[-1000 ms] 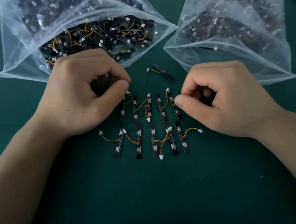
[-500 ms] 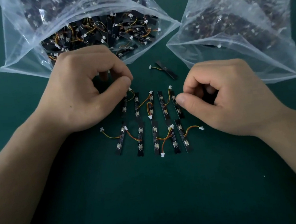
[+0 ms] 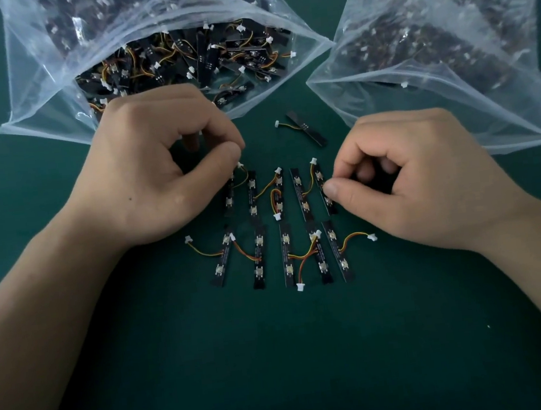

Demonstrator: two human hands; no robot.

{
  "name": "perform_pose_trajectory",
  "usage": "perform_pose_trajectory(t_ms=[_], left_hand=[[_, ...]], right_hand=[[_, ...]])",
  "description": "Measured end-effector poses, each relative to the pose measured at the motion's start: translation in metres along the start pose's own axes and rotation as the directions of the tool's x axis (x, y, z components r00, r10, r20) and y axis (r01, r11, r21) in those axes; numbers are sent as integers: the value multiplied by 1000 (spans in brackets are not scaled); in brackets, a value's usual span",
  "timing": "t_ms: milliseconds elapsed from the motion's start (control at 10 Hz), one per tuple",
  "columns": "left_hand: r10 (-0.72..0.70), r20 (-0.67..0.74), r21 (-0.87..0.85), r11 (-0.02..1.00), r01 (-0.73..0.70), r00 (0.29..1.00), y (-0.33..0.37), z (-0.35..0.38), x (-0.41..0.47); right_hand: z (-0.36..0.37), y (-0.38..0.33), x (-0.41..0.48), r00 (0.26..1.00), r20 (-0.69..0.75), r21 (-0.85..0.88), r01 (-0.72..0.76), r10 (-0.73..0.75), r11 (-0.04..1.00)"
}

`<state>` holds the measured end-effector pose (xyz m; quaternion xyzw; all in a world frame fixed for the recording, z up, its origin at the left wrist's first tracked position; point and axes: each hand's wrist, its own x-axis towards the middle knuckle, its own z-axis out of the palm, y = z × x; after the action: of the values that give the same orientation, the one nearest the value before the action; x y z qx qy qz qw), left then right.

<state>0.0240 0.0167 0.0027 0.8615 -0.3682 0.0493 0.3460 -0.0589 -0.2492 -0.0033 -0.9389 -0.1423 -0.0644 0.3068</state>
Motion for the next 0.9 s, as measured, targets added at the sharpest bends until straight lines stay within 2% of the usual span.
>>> perform_pose_trajectory(t_ms=[400, 500, 600, 700, 900], left_hand=[[21, -19, -13, 1000, -22, 1000, -1, -1, 1], [-25, -103, -9, 1000, 24, 994, -2, -2, -3], [-277, -231, -240, 945, 222, 933, -10, -1, -11], [-360, -210, -282, 912, 297, 909, -9, 3, -5], [-264, -259, -276, 942, 191, 929, 0, 1, 2]], right_hand=[[1, 2, 3, 996, -92, 63, 8, -2, 998], [0, 2, 3, 977, -210, 5, -27, 28, 1000], [-3, 5, 5, 962, -264, -19, -77, 69, 997], [-3, 8, 6, 965, -235, 1, -122, 119, 993], [-2, 6, 6, 969, -224, 24, -103, 105, 994]])
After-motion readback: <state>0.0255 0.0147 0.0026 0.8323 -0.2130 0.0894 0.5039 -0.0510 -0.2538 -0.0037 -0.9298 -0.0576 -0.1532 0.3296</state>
